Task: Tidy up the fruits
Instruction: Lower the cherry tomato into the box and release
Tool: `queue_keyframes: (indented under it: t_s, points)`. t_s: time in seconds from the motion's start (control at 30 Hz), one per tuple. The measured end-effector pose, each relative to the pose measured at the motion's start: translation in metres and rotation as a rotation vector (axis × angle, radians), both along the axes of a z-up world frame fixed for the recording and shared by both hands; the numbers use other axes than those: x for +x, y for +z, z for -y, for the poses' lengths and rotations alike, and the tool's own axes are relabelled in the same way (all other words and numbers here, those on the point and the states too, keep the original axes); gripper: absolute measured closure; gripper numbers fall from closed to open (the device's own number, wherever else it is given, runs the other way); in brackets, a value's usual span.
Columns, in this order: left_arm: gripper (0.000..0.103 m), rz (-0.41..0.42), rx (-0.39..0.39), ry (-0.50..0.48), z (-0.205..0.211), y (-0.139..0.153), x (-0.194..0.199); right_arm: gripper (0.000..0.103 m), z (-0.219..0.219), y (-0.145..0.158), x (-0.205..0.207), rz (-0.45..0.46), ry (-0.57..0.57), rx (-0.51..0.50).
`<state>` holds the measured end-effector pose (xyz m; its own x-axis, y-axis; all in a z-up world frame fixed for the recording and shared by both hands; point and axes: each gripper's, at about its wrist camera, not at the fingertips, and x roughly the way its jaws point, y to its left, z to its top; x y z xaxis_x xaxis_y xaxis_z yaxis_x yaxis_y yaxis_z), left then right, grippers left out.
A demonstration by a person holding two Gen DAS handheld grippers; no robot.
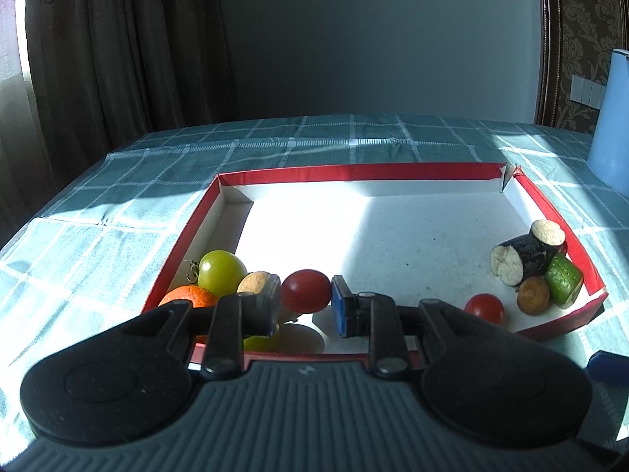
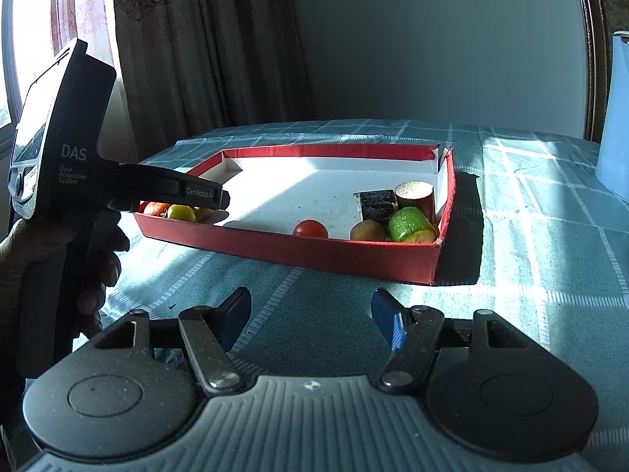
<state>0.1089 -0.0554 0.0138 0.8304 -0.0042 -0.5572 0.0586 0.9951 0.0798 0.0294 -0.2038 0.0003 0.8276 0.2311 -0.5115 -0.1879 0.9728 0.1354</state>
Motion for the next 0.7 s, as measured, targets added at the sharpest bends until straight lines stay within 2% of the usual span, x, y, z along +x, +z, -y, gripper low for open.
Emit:
queue_keyframes:
  t_s: [0.2,0.33,0.37,0.43,0.47,0.5,0.57,0.7]
  points:
    - [0.077,-0.003,0.000,-0.007,0.000,-0.003,-0.001,0.036,0.000,0.000,0.000,-0.004,0.000,-0.004]
    - [0.070,0.008,-0.016,-0.018,-0.002,0.001,-0.009,0.027,0.000,0.000,0.000,-0.004,-0.008,-0.005]
    - [0.065,0.018,-0.015,-0.022,-0.001,0.002,-0.013,0.027,0.001,0.000,0.000,-0.004,-0.008,-0.005]
    - [0.048,0.052,0.000,-0.023,0.001,0.007,-0.023,0.027,0.001,0.000,0.001,-0.008,-0.012,-0.007]
    - [0.017,0.069,0.015,-0.009,0.002,0.009,-0.028,0.027,0.001,0.000,0.000,-0.008,-0.015,-0.006]
    - [0.000,0.110,0.036,0.018,0.003,0.012,-0.037,0.027,0.001,0.000,0.000,-0.008,-0.019,-0.006]
    - [0.000,0.163,0.060,0.024,0.003,0.016,-0.051,0.027,0.001,-0.001,-0.001,-0.010,-0.024,0.009]
    - [0.000,0.142,0.044,0.031,-0.003,0.020,-0.064,0.027,-0.007,-0.002,-0.001,-0.017,-0.034,0.014]
